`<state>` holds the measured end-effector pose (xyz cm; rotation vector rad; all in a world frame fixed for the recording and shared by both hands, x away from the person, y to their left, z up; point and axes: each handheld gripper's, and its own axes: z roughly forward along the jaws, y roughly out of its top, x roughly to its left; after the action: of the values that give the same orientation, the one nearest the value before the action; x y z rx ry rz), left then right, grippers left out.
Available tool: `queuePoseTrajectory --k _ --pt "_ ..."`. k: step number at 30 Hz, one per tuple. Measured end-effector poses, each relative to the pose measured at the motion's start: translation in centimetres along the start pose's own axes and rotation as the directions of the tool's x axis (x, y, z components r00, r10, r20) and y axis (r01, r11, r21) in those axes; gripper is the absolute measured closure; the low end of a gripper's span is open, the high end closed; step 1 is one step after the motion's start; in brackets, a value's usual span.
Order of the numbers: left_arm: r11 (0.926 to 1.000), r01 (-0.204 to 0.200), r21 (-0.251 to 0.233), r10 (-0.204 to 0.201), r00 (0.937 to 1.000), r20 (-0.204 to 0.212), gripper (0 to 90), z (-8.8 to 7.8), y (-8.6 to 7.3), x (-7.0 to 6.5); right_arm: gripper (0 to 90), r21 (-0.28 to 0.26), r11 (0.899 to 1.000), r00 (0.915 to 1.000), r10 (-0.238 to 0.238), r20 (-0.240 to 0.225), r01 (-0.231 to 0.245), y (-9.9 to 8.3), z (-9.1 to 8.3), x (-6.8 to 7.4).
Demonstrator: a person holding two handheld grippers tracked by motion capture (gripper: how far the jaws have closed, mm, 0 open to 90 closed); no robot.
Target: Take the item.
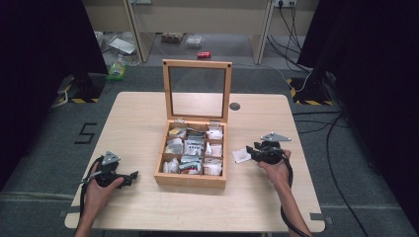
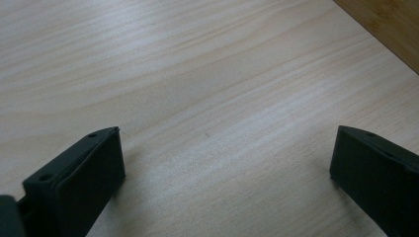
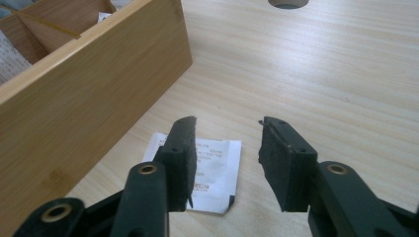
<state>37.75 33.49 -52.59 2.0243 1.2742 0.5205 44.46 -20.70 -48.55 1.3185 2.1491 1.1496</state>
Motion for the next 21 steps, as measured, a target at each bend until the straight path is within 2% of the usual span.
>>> queuePoseTrajectory --k 5,9,21 --pt "1.0000 0.000 0.000 0.000 1.0000 0.000 0.0 0.0 0.0 0.0 46.5 -0.007 1.000 0.9996 0.028 -0.002 -0.028 0.2 0.1 -0.1" --pt "1.0000 0.000 0.000 0.000 1.0000 0.000 0.0 0.0 0.0 0.0 41.3 -0.014 0.997 0.9970 0.077 -0.012 -0.077 0.5 0.1 -0.3" --pt "1.0000 0.000 0.000 0.000 1.0000 0.000 0.0 0.0 0.0 0.0 30.2 -0.082 0.988 0.9896 0.129 -0.063 -0.134 2.0 -0.4 -0.9"
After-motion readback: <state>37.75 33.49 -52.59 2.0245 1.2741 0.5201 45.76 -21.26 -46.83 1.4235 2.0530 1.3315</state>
